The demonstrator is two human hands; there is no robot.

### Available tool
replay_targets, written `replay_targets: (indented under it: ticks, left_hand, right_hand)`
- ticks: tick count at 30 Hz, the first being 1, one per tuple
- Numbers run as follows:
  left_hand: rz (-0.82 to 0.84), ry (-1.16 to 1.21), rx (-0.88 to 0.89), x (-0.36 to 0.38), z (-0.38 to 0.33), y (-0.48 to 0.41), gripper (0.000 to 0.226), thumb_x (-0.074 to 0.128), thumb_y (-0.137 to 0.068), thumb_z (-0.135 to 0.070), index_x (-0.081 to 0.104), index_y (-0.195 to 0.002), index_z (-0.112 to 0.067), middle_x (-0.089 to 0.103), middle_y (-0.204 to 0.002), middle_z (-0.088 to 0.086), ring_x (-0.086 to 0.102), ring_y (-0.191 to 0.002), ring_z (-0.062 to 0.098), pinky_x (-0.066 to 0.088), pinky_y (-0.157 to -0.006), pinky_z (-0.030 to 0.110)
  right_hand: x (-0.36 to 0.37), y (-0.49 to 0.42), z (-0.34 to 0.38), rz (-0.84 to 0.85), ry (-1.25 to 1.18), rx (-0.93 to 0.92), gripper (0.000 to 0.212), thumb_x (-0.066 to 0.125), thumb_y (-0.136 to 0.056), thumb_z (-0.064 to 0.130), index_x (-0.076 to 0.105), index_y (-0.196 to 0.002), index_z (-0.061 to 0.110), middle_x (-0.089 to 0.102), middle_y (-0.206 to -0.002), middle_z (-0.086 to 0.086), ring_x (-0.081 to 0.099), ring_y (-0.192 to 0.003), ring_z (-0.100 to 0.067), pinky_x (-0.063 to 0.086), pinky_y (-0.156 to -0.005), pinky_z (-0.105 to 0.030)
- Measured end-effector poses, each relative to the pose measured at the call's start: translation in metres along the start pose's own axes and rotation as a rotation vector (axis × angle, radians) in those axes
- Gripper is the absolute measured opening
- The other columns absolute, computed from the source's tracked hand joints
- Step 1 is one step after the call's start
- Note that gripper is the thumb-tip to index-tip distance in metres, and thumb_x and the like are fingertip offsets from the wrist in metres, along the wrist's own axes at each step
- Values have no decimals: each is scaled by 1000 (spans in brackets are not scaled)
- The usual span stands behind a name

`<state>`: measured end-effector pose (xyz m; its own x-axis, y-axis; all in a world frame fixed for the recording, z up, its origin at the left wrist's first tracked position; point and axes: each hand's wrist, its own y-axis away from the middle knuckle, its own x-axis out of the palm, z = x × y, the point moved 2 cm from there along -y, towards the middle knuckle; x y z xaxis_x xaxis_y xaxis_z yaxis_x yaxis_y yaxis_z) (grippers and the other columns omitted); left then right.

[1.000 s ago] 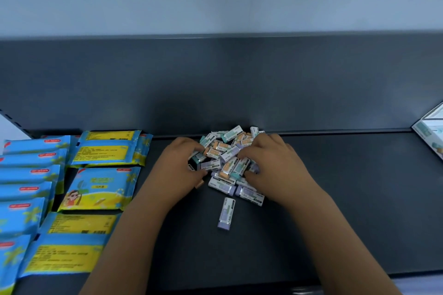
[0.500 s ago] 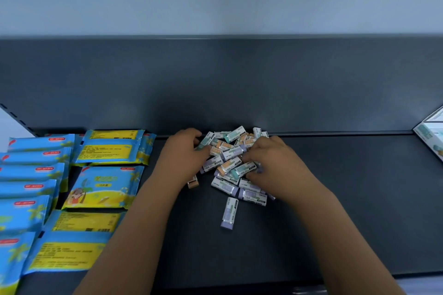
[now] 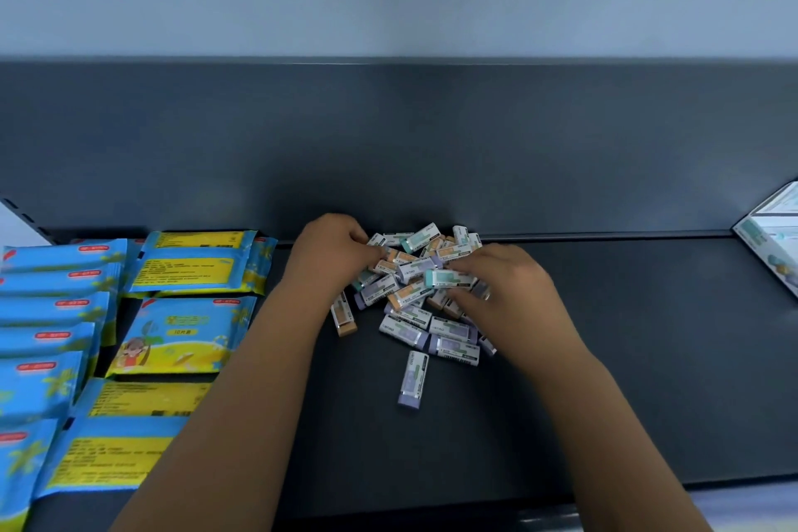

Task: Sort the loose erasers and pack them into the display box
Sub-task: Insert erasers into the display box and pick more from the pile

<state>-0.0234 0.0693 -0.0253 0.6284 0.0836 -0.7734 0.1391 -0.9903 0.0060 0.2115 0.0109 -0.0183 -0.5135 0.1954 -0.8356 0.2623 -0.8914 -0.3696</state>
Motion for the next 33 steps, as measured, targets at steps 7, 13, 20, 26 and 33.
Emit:
replay_targets:
  ticks: [7, 13, 20, 26, 33]
  left_hand:
    - [32, -138, 306, -18, -5, -2, 8, 72, -78, -26, 72, -82, -20, 64, -78, -5, 61, -74, 15, 55, -71, 37]
    - [-111, -133, 611, -27, -9, 62, 25, 59, -85, -33, 73, -103, -25, 64, -95, -15, 51, -88, 11, 47, -73, 30]
    - [-147, -218, 649, -11, -19, 87, 19, 68, -86, -29, 73, -104, -24, 63, -96, -14, 51, -88, 10, 51, -69, 33]
    - [-177, -201, 692, 12, -49, 88, 23, 71, -86, -25, 75, -108, -21, 64, -96, -11, 53, -88, 12, 49, -74, 28]
    - [-170, -82, 632, 67, -111, 88, 26, 74, -80, -26, 77, -106, -20, 66, -99, -8, 58, -95, 14, 47, -85, 30]
  right_hand:
    - [3, 7, 7, -10, -66, 11, 31, 83, -79, 16, 76, -109, 18, 67, -102, 7, 57, -101, -16, 46, -87, -25]
    - [-2, 15, 7, -42, -69, 8, 31, 84, -78, 18, 75, -108, 19, 67, -99, 8, 57, -98, -15, 45, -86, -25]
    - [-10, 19, 0, -86, -108, -27, 30, 81, -80, 14, 75, -109, 18, 68, -104, 7, 59, -99, -16, 45, -88, -24]
    - [-34, 22, -30, -134, -108, -87, 31, 81, -80, 11, 74, -109, 16, 69, -104, 5, 60, -97, -14, 50, -86, -27]
    - [-77, 37, -100, -139, -88, -77, 30, 80, -80, 13, 74, -109, 17, 68, -103, 8, 58, -95, -13, 48, -86, -26]
